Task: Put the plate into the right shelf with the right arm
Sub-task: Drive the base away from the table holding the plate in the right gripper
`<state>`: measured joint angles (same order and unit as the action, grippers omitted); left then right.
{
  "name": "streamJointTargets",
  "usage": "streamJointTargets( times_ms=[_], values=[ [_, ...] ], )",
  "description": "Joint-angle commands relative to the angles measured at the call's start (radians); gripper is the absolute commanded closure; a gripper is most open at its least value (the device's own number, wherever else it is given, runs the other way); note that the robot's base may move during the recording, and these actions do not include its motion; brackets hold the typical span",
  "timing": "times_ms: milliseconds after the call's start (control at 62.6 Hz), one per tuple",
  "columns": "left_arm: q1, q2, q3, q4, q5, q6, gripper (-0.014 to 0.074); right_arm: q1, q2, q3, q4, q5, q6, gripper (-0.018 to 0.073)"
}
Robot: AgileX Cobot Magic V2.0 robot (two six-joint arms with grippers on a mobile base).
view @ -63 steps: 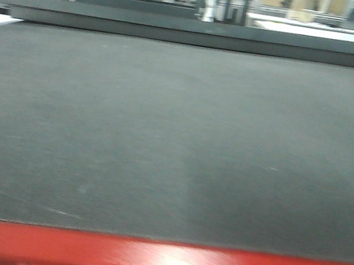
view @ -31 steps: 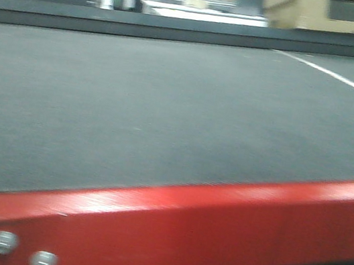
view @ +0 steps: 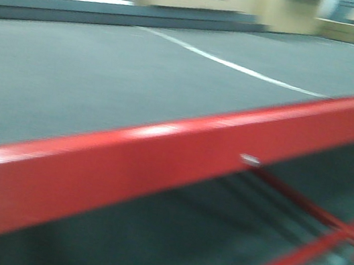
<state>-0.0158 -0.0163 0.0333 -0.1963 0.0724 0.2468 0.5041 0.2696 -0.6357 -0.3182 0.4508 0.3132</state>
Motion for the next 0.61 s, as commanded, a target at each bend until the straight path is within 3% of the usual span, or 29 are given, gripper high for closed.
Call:
streamJointTargets(
  times_ms=[0, 591],
  values=[
    [0.0, -0.01, 0.004, -0.002, -0.08, -0.002, 0.0643, -0.007, 0.01, -0.027, -0.02, -0.096, -0.002, 0.0505],
    [0.0, -0.01, 0.004, -0.002, -0.08, -0.002, 0.0643, -0.007, 0.01, -0.027, -0.02, -0.096, -0.002, 0.0505]
  ],
)
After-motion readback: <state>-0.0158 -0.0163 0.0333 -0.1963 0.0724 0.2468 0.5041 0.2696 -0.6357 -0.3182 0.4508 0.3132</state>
